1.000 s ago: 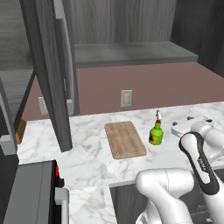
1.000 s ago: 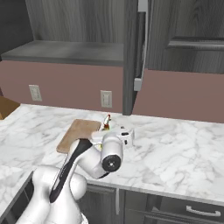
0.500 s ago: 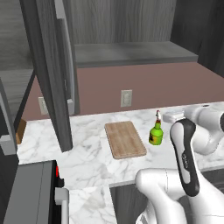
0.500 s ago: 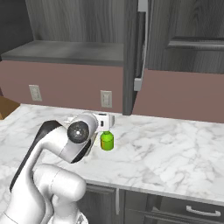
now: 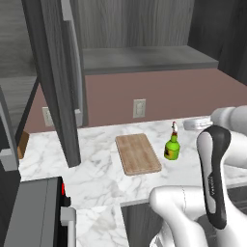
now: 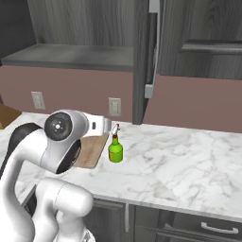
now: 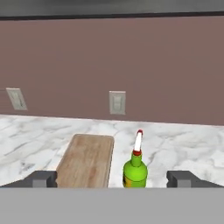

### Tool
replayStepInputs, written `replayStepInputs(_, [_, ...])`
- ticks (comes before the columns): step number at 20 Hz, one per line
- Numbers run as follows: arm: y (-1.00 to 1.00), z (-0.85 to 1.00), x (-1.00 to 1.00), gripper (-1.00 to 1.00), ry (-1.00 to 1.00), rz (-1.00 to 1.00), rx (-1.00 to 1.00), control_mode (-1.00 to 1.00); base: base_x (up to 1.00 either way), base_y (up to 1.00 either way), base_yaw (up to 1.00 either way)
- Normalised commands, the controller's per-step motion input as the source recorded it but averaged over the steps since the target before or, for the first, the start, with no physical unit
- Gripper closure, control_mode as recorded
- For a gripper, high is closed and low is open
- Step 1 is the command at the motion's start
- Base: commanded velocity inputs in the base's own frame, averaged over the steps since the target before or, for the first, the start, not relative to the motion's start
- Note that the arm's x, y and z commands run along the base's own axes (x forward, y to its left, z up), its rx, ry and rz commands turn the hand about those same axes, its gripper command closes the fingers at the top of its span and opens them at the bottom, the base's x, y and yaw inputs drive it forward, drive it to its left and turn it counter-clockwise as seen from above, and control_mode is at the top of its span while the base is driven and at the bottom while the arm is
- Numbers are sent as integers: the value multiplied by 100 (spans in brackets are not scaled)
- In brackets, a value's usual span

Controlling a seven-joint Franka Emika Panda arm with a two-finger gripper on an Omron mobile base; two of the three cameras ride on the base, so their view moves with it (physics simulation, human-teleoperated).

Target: Grab the spray bottle from the cabinet, then place it next to the cutting board for sanitizing. Then grab the dish brush from the countertop next to the sink and place it next to the cutting board.

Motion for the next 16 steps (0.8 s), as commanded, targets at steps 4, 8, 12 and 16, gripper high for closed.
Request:
replayStepInputs(4, [39,0,-1,-100,12,0,0,-100,0,0,0])
replayStepInputs(8, [13,-12,0,-100,-2,0,0,-100,0,0,0])
replayStepInputs(12, [21,0,-25,-100,0,0,-4,-100,0,0,0])
replayStepInputs(16, [15,0,-58,-100,0,0,-2,100,-25,0,0])
